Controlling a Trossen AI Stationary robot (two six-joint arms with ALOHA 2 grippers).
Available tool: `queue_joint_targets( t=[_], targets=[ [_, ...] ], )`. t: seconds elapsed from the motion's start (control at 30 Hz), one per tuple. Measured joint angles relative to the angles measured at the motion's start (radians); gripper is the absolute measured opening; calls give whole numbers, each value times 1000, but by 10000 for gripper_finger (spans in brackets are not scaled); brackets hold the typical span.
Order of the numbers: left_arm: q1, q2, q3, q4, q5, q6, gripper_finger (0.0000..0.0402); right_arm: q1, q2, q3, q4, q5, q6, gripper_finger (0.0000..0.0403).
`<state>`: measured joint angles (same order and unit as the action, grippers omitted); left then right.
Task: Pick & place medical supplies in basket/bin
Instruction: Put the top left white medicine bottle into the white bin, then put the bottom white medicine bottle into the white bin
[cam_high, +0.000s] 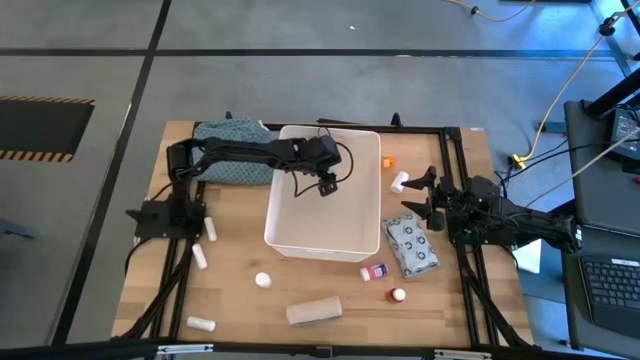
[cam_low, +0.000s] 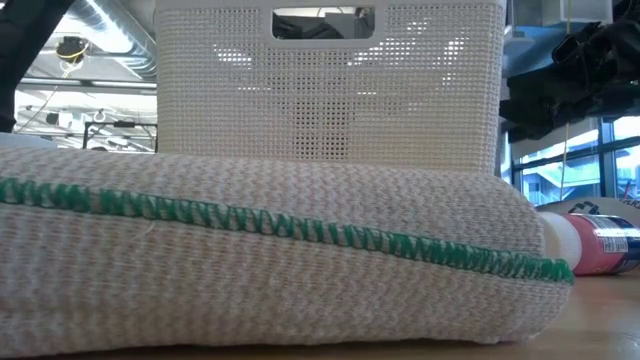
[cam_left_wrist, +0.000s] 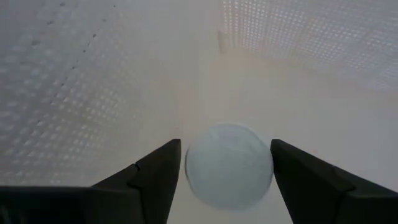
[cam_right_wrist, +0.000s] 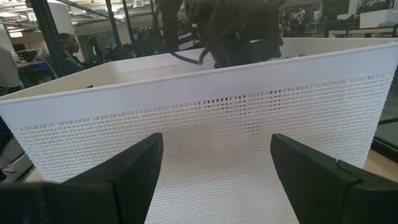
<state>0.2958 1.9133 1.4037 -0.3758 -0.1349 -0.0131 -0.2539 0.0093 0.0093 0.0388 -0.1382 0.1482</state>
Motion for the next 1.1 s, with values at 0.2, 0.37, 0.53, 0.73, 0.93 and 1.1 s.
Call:
queue_joint_targets(
  t=[0.2,0.37,0.53,0.73,0.93,1.1],
  targets=[
    [0,-24,45,-3,-5,10,247,0,0,0,0,-1,0,299],
    [-8,-120,104,-26,-7,88,248,0,3,0,0,0,3,299],
    [-45,-299,136,-50,2,263,248,0,5,0,0,0,-1,299],
    [-154,-520,139,-254,119,267,248,0,7,0,0,0,-3,299],
    [-406,-640,138,-497,57,-80,244,-1,8,0,0,0,-77,299],
    [-655,-642,137,-567,-42,-389,233,-1,9,0,0,0,-78,299]
  ],
)
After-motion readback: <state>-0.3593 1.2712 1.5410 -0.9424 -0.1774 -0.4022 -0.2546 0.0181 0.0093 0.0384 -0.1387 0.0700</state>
